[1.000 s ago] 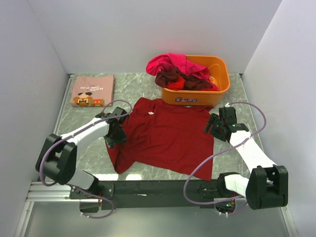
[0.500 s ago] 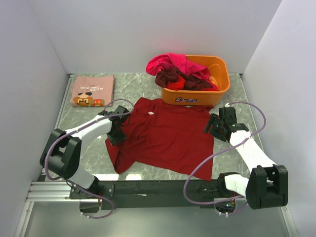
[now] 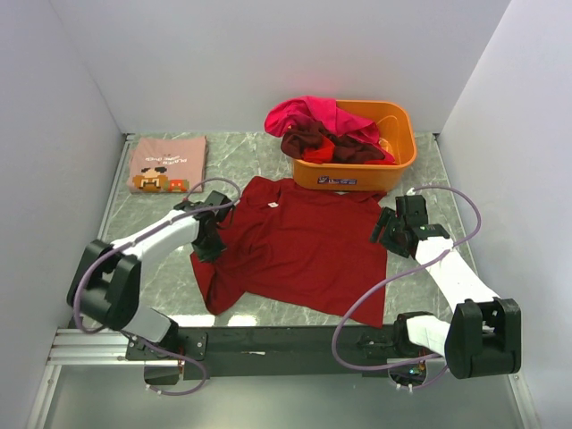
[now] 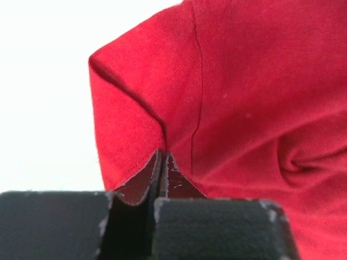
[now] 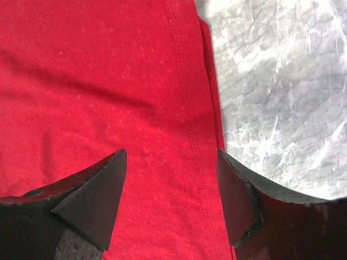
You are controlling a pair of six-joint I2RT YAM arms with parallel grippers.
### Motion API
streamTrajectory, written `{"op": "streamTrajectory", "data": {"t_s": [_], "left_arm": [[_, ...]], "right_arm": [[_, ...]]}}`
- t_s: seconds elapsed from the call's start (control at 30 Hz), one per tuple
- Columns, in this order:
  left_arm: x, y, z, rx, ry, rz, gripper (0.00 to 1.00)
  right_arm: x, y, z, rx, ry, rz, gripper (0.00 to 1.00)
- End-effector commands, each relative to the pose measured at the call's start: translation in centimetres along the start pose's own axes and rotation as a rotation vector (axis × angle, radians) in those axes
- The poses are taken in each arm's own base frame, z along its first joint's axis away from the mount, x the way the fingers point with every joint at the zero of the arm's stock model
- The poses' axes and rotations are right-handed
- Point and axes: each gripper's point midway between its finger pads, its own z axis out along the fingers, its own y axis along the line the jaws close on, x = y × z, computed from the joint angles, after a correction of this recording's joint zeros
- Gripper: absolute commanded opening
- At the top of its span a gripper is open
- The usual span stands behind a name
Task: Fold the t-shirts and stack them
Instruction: Flatten the tshirt out
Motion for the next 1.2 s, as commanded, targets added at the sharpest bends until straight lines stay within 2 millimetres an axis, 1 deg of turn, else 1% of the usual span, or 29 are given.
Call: {"op": "streamTrajectory", "data": {"t_s": [0.0, 0.03, 0.13, 0.17, 0.2, 0.27, 0.3, 0.33, 0.37, 0.4, 0.43, 0.47, 0.53, 0.57, 0.63, 0.67, 0.7, 0.73, 0.77, 0.83, 0.9, 1.03, 1.17], "left_arm": [[-1.7, 0.5, -2.7, 0.023, -0.078, -0.037, 0.01], [-2.1, 0.7, -3.4, 0.041, -0.106, -0.049, 0.01], [-2.4, 1.0, -4.4, 0.082, -0.148, -0.063, 0.01], [-2.4, 1.1, -4.7, 0.095, -0.155, -0.060, 0.01], [-2.5, 1.1, -4.8, 0.102, -0.163, -0.065, 0.01], [-2.7, 1.5, -5.2, 0.108, -0.180, -0.075, 0.01], [-2.8, 1.7, -5.2, 0.102, -0.187, -0.077, 0.01], [-3.0, 1.9, -5.2, 0.104, -0.199, -0.087, 0.01], [-3.0, 1.9, -5.2, 0.109, -0.207, -0.092, 0.01], [-3.3, 1.7, -5.4, 0.123, -0.218, -0.098, 0.01], [-3.6, 1.0, -5.5, 0.164, -0.235, -0.109, 0.01], [-3.7, 0.7, -5.6, 0.187, -0.243, -0.103, 0.01], [-3.6, -0.2, -5.7, 0.252, -0.251, -0.094, 0.01], [-4.1, -0.8, -5.9, 0.286, -0.274, -0.087, 0.01], [-4.2, -0.9, -6.1, 0.313, -0.288, -0.100, 0.01], [-4.4, -1.5, -6.4, 0.345, -0.296, -0.105, 0.01], [-4.6, -1.7, -7.0, 0.377, -0.309, -0.112, 0.01], [-4.3, -1.7, -6.7, 0.386, -0.308, -0.109, 0.01], [-4.4, -1.8, -6.9, 0.401, -0.318, -0.117, 0.01], [-4.5, -1.6, -7.2, 0.412, -0.336, -0.137, 0.01], [-4.7, -0.9, -7.1, 0.385, -0.352, -0.152, 0.01], [-4.9, -0.4, -7.3, 0.368, -0.364, -0.173, 0.01], [-5.0, -0.4, -7.3, 0.364, -0.368, -0.175, 0.01]], "right_arm": [[-0.1, -0.4, -0.3, 0.011, -0.013, -0.004, 0.73], [0.0, -0.4, -0.4, 0.009, -0.010, -0.001, 0.73], [1.2, -0.4, -1.2, -0.003, 0.017, 0.017, 0.73], [1.8, -0.5, -1.7, 0.001, 0.029, 0.038, 0.73], [2.9, 0.0, -1.9, -0.025, 0.060, 0.029, 0.73], [4.5, 0.2, -2.7, -0.030, 0.094, 0.045, 0.73], [5.9, 0.9, -3.0, -0.046, 0.129, 0.013, 0.72], [6.7, 1.1, -3.4, -0.051, 0.153, 0.004, 0.72], [8.2, 1.2, -4.1, -0.036, 0.199, 0.019, 0.72], [9.3, 1.4, -4.5, -0.034, 0.229, 0.013, 0.72], [10.9, 2.0, -5.1, -0.045, 0.267, -0.020, 0.72], [12.2, 1.6, -5.8, -0.014, 0.306, 0.021, 0.72], [13.8, 1.3, -6.6, 0.004, 0.335, 0.033, 0.72], [14.8, 0.7, -7.1, 0.028, 0.359, 0.087, 0.72], [16.2, 0.5, -7.8, 0.028, 0.402, 0.124, 0.71], [17.2, 0.1, -8.0, 0.045, 0.424, 0.160, 0.71], [17.8, -0.1, -8.0, 0.046, 0.439, 0.173, 0.71], [18.2, -0.3, -7.9, 0.057, 0.453, 0.190, 0.71], [19.1, -0.5, -7.7, 0.066, 0.483, 0.207, 0.71], [19.8, -0.9, -7.5, 0.096, 0.507, 0.224, 0.70], [19.8, -1.4, -7.4, 0.127, 0.504, 0.225, 0.70], [19.9, -2.6, -7.7, 0.201, 0.511, 0.196, 0.70], [19.9, -2.3, -6.9, 0.198, 0.507, 0.199, 0.70]]}}
